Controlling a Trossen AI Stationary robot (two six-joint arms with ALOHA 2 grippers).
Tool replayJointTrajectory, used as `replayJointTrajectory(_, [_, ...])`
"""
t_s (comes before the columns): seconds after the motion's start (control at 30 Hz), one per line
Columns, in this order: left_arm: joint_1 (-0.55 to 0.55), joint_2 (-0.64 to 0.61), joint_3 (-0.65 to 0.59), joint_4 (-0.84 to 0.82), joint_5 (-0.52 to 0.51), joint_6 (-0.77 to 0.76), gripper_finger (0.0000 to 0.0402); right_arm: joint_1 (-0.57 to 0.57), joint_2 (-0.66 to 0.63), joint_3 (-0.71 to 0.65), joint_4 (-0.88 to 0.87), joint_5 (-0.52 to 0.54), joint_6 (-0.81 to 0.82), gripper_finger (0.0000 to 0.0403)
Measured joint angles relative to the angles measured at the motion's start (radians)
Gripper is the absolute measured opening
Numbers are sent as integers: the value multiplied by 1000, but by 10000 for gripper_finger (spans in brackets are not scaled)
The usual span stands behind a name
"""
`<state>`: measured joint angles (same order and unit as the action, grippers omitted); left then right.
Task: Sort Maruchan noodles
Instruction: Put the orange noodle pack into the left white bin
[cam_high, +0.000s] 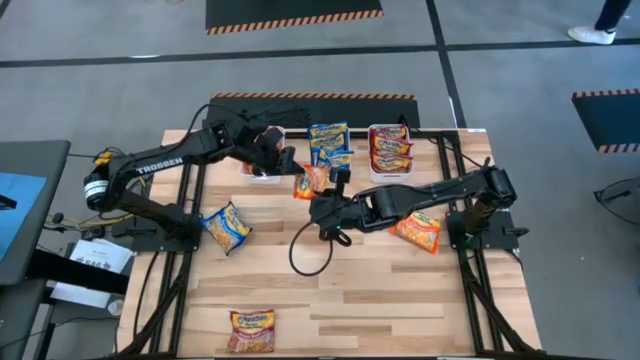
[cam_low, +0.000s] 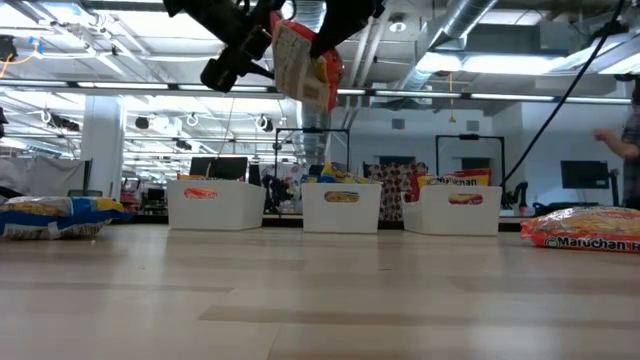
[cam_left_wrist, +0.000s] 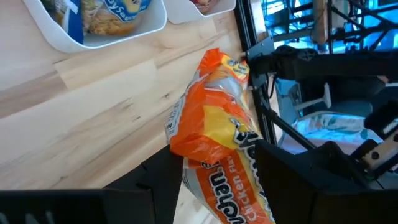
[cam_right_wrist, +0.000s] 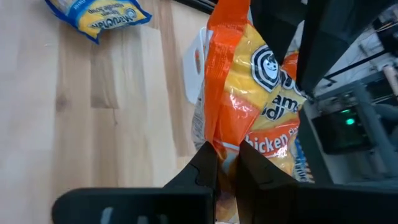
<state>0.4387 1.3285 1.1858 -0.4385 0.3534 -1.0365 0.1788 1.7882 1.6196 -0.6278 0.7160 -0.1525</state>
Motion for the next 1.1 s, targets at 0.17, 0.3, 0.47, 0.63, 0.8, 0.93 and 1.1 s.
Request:
replayJointTrajectory(0.17, [2,13,0,-18,3,-15,184,11,0,1,41,43,-40,38])
replayJointTrajectory(0.3, [-6,44,0,-7,8,23,179,10,0,8,38,42,-40,38])
replayJointTrajectory(0.47, [-17,67,0,-8,18,55,138,10,0,8,22,38,-40,38])
replayJointTrajectory(0.63, [-17,65,0,-3,21,99,67,11,0,8,8,34,-34,38])
replayJointTrajectory(0.8, [-20,63,0,14,21,141,6,12,0,10,-10,18,-4,38])
replayJointTrajectory(0.93, [-23,63,0,14,20,171,2,11,0,10,-10,18,-4,38])
replayJointTrajectory(1.1, [-23,63,0,47,29,203,0,16,0,10,-21,-9,-2,39])
